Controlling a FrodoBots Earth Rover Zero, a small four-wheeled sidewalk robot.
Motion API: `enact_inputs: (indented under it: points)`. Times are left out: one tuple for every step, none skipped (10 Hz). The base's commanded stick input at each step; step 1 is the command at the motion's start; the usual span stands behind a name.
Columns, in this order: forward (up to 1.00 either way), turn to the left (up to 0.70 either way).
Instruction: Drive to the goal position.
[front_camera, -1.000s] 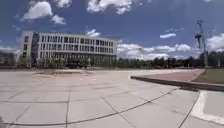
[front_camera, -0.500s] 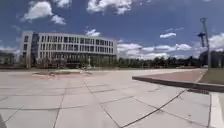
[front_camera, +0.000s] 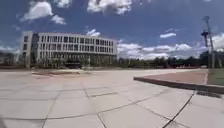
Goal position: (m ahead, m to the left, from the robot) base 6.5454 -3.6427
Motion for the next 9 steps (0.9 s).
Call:
enact_inputs:
  points:
    - [0.7,0.01]
    - [0.7,0.0]
    - [0.7,0.0]
    - [0.7,0.0]
    - [0.7,0.0]
    - [0.7,0.0]
    - [0.7,0.0]
    - [0.7,0.0]
    - [0.7,0.0]
